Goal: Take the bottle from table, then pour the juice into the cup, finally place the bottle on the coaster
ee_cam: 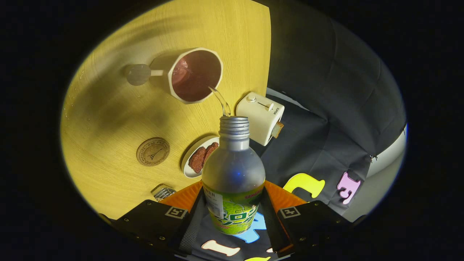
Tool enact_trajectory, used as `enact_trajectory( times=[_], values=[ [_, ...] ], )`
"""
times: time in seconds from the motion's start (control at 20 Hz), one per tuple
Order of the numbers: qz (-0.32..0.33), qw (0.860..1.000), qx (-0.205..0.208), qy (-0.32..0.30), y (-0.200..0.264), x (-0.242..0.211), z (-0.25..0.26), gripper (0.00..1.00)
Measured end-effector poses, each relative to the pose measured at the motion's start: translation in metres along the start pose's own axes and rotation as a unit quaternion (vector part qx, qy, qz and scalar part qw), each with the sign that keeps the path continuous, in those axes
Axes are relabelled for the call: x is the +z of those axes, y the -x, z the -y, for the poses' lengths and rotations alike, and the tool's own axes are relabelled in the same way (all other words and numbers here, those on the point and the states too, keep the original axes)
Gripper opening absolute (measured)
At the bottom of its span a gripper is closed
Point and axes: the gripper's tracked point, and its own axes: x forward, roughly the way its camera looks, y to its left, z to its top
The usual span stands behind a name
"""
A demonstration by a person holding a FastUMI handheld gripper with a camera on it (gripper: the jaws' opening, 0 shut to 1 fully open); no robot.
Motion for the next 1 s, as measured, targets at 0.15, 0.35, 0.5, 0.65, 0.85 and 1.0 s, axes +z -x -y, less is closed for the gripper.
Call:
enact_trajectory(
  times=[0.15, 0.35, 0.5, 0.65, 0.85, 1.0],
  values=[
    [0.004, 1.0, -0.007, 0.015, 0.001, 0.003, 0.002, 0.77],
    [0.008, 1.0, -0.007, 0.027, 0.002, 0.007, 0.003, 0.77],
    [0.01, 0.999, -0.007, 0.035, 0.001, 0.01, 0.002, 0.77],
    [0.009, 0.999, -0.005, 0.045, -0.001, 0.014, -0.001, 0.77],
    [0.009, 0.999, 0.005, 0.05, -0.004, 0.022, -0.008, 0.77],
    [0.008, 0.998, 0.011, 0.053, -0.006, 0.023, -0.01, 0.77]
  ],
)
